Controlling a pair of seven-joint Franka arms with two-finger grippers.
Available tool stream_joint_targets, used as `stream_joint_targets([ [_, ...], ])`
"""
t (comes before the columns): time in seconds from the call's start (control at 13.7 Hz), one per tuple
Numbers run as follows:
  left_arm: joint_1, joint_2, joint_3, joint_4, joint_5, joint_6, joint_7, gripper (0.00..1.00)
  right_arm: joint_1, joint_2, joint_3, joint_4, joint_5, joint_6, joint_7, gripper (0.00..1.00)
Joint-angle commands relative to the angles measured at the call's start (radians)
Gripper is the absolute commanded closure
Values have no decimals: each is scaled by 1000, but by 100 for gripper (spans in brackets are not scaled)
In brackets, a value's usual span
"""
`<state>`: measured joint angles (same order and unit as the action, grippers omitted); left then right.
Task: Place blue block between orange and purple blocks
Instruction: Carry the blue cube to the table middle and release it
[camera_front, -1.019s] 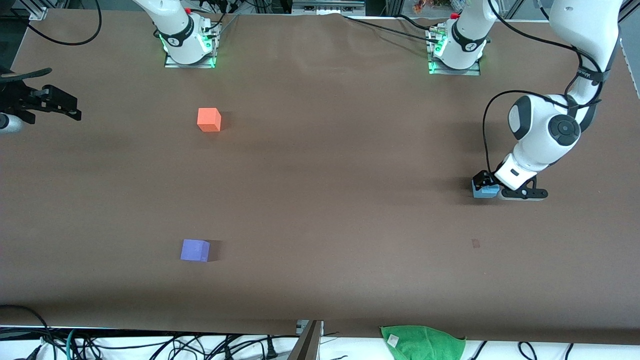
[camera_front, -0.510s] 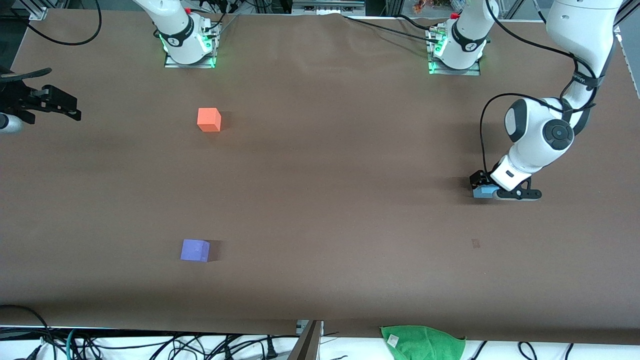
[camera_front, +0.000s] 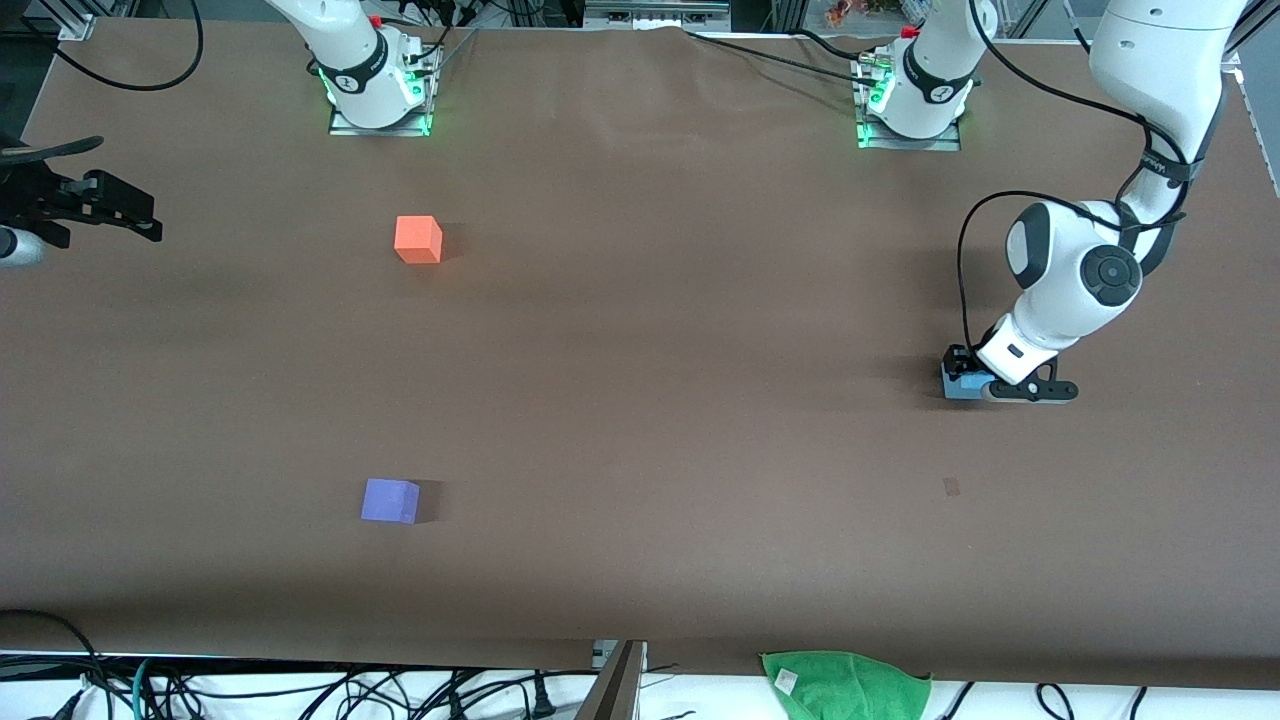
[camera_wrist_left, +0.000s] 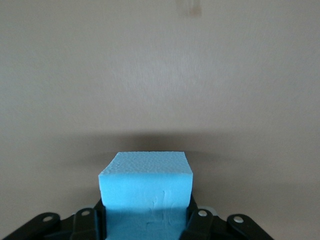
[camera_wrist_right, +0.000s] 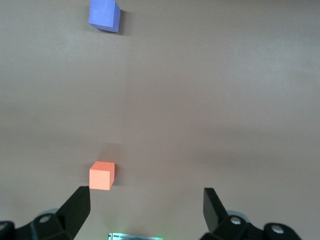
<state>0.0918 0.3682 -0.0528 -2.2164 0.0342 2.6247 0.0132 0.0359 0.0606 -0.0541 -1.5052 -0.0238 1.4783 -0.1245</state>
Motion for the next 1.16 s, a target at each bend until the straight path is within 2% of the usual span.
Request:
stream_joint_targets([
  [0.0,-10,-83,-36,94,-8,-244,-2,89,-10,2,3,10,4,0,-12,0],
  [0.22,-12,-81,-128,278,-11,-593,-71,90,-8,2,3,10,4,0,-12,0],
  [0.36,-12,-81,-230,326,-11,-655,-184,91,-10,2,3,8,2,0,-15,0],
  [0.51,-24,-54,-347,369,-11,-654,-315,90,-10,2,3,10,2,0,-14,0],
  [0.58,-50,-16,-379,392,-11,-646,-364,90,-10,2,3,10,2,0,-14,0],
  [0.87,-234,153,-394,545,-10,-626,-585,90,-10,4,3,8,5,0,-10,0],
  [1.09,-337,269,-392,563,-2,-456,-648,90,-5,4,3,10,5,2,2,0],
])
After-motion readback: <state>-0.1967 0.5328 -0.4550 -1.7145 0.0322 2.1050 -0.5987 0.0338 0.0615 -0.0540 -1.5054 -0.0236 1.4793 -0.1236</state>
